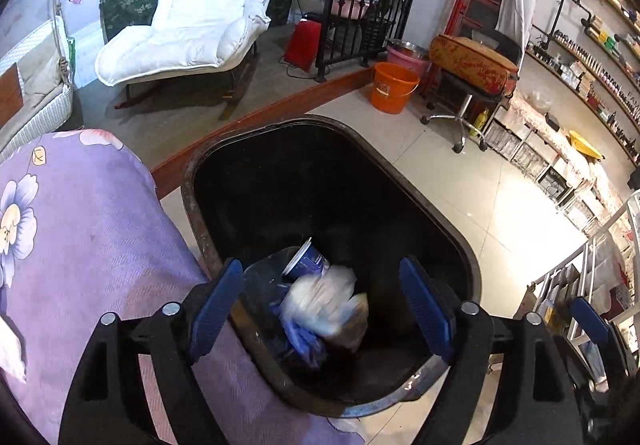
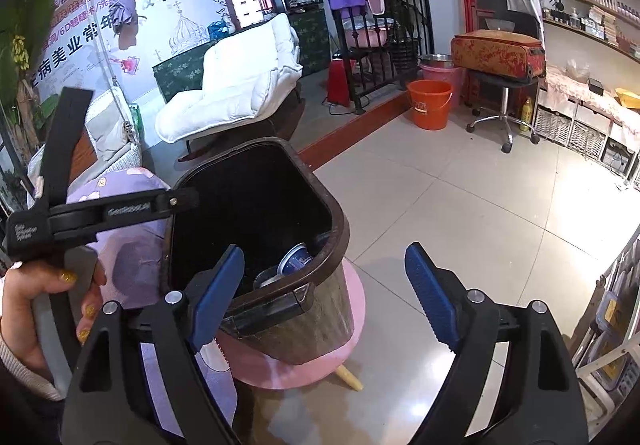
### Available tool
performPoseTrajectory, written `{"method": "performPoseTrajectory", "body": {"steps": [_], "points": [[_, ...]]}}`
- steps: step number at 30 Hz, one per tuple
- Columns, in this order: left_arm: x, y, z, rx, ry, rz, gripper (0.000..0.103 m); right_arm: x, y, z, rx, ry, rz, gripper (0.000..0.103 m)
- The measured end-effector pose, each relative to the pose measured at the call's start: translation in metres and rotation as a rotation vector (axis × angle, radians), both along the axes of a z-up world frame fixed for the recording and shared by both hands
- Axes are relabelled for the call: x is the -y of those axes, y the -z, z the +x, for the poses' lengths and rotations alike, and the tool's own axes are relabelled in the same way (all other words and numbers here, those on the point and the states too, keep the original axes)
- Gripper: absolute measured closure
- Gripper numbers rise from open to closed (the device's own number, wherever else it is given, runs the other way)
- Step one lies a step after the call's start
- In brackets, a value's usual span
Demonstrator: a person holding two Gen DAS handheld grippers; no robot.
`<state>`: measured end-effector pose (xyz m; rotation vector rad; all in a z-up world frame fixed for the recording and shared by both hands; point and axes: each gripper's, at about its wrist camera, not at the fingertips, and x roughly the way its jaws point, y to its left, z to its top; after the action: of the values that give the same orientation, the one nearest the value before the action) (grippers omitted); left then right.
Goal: Collect trash
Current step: 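Carry the white bag and orange net to the bin and release both, then move both tools back over the table toward the tissues and yellow sleeve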
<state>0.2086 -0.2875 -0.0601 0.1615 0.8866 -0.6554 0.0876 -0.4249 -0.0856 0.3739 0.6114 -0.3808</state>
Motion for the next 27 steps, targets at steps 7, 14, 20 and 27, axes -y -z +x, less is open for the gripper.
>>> {"method": "performPoseTrajectory", "body": {"steps": [7,14,20,27], "points": [[-0.014,-0.009,-0.014,0.031,-0.003,-0.013,0.019,0.003,0.001,0.001,-0.005,0.001,0.015,0.019],[-0.040,-0.023,-0.036,0.072,-0.021,-0.067,0.015,-0.007,-0.003,0.007,0.005,-0.030,0.008,0.019],[-0.077,-0.030,-0.051,0.108,-0.070,-0.084,0.015,-0.023,-0.009,0.014,0.012,-0.085,0.001,0.019],[-0.135,-0.035,-0.060,0.155,-0.198,-0.075,0.015,-0.055,-0.017,0.029,0.019,-0.187,-0.002,0.019]]}}
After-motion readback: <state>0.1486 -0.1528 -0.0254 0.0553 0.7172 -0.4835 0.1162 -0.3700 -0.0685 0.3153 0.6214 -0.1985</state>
